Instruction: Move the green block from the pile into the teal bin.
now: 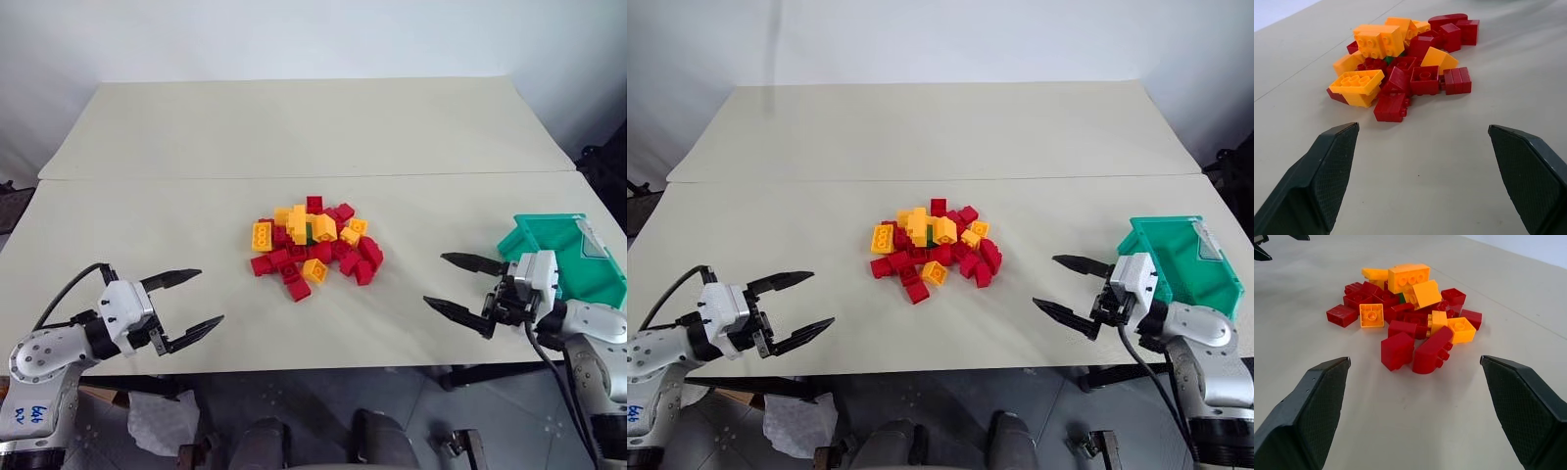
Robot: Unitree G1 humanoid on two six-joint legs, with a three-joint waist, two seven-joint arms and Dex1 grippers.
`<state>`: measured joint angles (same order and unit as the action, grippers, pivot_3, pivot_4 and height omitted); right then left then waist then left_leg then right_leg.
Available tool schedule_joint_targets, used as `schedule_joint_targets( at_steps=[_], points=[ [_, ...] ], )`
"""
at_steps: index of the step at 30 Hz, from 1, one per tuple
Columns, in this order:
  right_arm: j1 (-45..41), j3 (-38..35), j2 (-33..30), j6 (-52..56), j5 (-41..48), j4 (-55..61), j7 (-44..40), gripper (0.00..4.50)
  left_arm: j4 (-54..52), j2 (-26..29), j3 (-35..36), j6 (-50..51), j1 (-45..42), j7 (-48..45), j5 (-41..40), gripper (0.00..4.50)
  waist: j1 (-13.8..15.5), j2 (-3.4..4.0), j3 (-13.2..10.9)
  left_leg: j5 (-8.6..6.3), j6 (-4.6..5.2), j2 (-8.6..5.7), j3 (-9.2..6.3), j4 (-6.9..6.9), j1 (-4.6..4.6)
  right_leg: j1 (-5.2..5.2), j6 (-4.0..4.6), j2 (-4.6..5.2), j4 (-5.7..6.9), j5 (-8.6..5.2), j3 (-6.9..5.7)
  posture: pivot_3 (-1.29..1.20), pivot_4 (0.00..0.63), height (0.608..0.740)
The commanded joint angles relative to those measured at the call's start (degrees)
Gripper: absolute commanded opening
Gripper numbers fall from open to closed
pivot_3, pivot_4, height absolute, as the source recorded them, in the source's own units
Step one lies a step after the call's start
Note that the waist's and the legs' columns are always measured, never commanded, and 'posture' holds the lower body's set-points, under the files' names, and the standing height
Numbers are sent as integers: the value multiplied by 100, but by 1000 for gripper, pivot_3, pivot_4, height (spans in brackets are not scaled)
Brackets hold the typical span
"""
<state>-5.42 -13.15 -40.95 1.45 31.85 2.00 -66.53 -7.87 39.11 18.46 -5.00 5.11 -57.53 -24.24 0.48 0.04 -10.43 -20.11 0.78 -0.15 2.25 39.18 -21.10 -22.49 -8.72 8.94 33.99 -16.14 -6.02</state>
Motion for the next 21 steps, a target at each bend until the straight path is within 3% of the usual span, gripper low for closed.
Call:
schedule_joint_targets(
  at_steps=[1, 8, 15, 21],
  points=[
    [-11, -140, -61, -89, -12, 23, -58, 4455, -10, 24, 79, -165, -46, 56, 25, 4500, 9, 0, 0, 0, 0, 0, 0, 0, 0, 0, 0, 0, -1, 0, 0, 0, 150, 740],
    [-274, 258, 229, 354, 111, 469, 195, 4455, -202, 15, 232, 466, -43, -62, -720, 4500, 18, 0, 0, 0, 0, 2, -2, 1, 1, 0, 1, 0, 0, 0, 1, 0, 150, 740],
    [-1233, 1362, 739, 1069, -407, 720, 772, 2203, -3, -131, 582, 417, 349, 1, -781, 4500, -70, 0, 0, -3, -7, 8, -14, 1, 2, -5, 3, -7, 4, 1, 3, 0, 150, 740],
    [-2455, 2386, 1302, 1557, -956, 42, 730, 226, -299, -291, 526, 460, 632, 182, -727, 4500, -65, 0, 0, -4, -8, 9, -14, 4, -4, -8, 4, -9, 5, 2, -2, 0, 150, 740]
  ],
)
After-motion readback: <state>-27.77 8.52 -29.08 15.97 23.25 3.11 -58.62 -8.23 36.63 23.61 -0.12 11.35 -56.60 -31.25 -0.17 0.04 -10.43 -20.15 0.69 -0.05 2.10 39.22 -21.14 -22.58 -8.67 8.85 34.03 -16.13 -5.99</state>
